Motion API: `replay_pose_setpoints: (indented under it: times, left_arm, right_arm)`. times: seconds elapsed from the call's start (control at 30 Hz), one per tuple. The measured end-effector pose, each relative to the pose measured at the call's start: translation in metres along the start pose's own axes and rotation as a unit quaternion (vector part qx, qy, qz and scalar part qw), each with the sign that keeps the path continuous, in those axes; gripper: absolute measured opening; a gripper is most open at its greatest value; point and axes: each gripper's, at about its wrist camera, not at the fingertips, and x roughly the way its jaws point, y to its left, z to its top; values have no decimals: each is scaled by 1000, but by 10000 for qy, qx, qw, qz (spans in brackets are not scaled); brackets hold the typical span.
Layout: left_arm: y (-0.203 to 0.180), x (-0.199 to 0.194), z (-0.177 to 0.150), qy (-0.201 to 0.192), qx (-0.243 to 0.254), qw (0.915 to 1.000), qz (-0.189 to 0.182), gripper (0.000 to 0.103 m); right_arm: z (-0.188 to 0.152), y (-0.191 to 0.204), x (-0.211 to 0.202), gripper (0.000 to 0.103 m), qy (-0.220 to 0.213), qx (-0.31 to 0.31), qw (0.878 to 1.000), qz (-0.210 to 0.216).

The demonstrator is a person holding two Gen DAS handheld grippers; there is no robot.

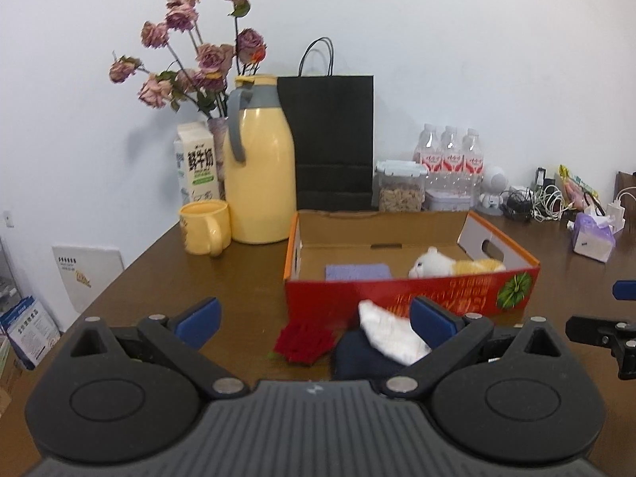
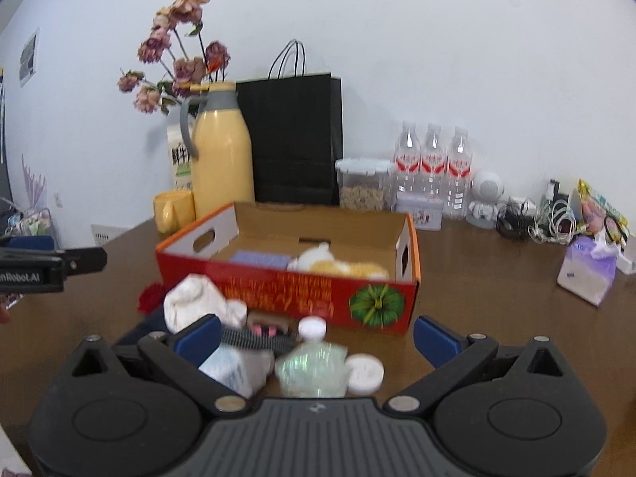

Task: Organize objects
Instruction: 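Withdraw both tools from the box back toward the remaining items, then grasp the clear plastic bag with the right gripper while the left gripper grasps the navy pouch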

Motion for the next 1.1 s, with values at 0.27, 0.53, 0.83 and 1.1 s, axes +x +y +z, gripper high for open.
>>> replay_pose_setpoints:
  times: [0.27,0.53,0.83,1.1]
  left_arm:
    - [9,-13,-23,183,-123,9998,-23,103]
    - [13,-14,-30,326,-216,9992,32,103]
    - [14,-5,-31,421,-215,9989,33,103]
    - [12,7,-34,602,-202,9980,10,103]
  right_arm:
    - [-25,-1,-7,103,290,93,9995,67]
    - [-35,-3,-10,103,404,160,9990,102]
    - [-34,-7,17,102,499,269,9983,98]
    - [-30,-12,69,94,753,68,9971,15]
